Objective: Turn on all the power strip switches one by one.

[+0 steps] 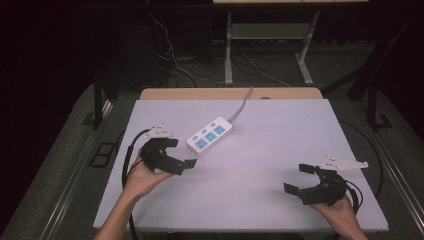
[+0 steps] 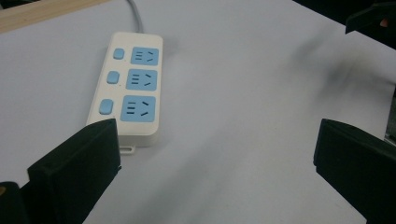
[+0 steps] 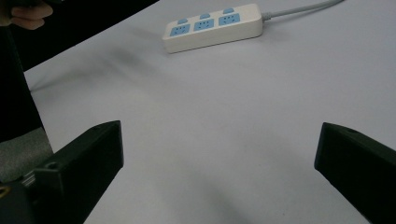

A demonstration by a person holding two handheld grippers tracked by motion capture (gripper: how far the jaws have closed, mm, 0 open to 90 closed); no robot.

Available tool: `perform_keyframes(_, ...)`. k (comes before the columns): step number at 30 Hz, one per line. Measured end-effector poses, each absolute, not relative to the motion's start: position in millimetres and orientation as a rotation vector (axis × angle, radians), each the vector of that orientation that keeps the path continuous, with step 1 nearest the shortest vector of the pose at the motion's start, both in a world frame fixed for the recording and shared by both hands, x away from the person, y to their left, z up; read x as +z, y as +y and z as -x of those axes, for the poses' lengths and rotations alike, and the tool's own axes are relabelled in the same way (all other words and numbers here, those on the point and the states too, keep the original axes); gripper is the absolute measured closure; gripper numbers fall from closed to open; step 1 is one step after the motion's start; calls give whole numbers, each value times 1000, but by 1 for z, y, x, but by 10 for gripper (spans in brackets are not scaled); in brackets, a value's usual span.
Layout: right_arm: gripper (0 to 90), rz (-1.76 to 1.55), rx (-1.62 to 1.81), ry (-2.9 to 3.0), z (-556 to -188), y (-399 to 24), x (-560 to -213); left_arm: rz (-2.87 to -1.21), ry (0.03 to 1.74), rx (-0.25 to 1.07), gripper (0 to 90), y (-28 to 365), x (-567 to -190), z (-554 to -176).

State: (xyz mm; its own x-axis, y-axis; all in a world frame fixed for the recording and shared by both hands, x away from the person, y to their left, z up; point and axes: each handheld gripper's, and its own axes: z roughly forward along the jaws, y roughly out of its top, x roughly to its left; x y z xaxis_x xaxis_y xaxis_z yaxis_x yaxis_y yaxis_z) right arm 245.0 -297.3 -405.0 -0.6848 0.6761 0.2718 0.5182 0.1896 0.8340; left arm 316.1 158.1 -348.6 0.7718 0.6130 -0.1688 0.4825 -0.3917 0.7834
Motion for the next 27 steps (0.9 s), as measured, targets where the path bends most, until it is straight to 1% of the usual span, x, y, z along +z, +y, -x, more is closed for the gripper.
perform_keyframes(14, 13, -1160, 1501, 2303, -245, -297, -405, -2107, 817, 181, 0, 158, -335, -339)
perform_keyframes(27, 12, -1156, 1497, 2309, -245, -296, -406, -2174, 795, 193, 0, 147, -326, -359)
